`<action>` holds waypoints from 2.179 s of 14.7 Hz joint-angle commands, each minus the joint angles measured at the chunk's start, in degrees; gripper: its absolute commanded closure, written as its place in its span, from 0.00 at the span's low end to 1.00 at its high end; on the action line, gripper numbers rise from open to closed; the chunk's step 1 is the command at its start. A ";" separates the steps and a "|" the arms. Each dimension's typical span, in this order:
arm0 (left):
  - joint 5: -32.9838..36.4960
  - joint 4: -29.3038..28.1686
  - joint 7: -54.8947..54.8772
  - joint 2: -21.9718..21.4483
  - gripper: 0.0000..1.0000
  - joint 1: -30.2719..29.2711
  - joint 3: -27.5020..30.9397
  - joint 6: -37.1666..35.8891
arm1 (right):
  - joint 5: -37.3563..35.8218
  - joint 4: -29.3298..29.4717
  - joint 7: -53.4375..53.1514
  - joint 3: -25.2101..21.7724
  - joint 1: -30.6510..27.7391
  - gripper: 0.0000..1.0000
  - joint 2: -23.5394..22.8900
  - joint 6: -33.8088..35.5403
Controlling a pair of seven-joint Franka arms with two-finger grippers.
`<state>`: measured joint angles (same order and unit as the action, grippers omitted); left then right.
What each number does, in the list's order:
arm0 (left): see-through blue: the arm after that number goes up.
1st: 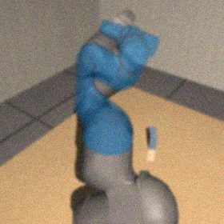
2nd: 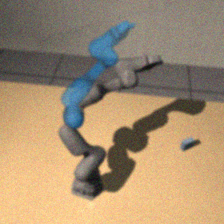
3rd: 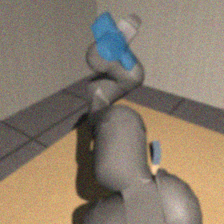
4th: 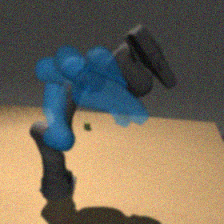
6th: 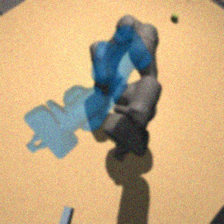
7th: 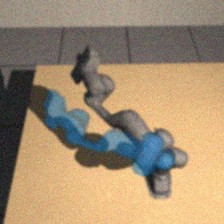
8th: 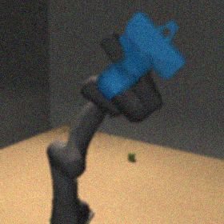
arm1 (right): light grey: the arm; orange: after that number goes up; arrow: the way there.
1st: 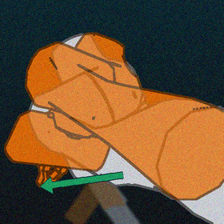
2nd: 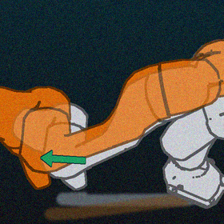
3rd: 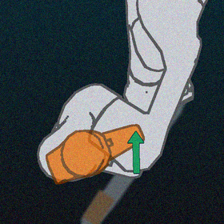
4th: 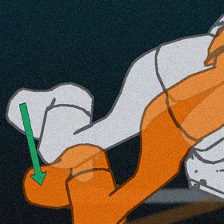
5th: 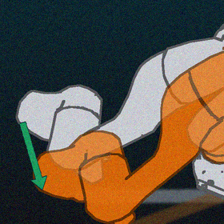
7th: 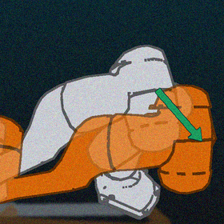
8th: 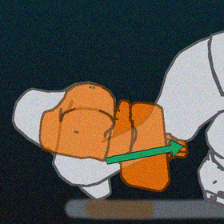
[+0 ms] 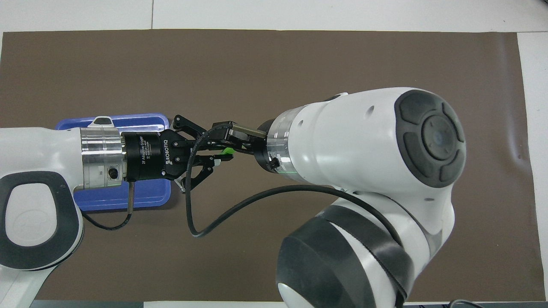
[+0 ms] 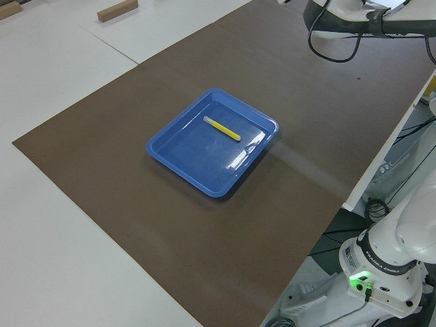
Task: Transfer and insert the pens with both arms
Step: 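Bring the green pen toward the right gripper while the right gripper approaches, then grasp the green pen with the right gripper and open the left gripper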
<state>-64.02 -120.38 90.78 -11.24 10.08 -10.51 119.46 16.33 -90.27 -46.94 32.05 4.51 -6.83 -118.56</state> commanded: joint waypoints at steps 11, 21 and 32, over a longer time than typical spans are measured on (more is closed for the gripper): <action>-1.10 -2.05 1.24 -1.85 1.00 0.90 0.57 1.92 | -4.20 2.56 -0.17 1.87 -0.12 1.00 -2.05 -0.54; -1.19 -1.79 1.86 -2.03 0.00 1.43 0.66 2.71 | -6.57 3.44 -0.08 1.79 -0.12 1.00 -2.49 -0.45; 6.69 -1.27 2.12 -2.12 0.00 -6.11 0.93 -4.47 | -17.81 -9.19 21.59 -9.80 -0.65 1.00 4.09 4.82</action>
<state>-61.67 -120.63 92.32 -11.75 7.51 -9.69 119.55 1.12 -92.57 -31.18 24.68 4.41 -7.49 -113.43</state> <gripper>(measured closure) 0.000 0.819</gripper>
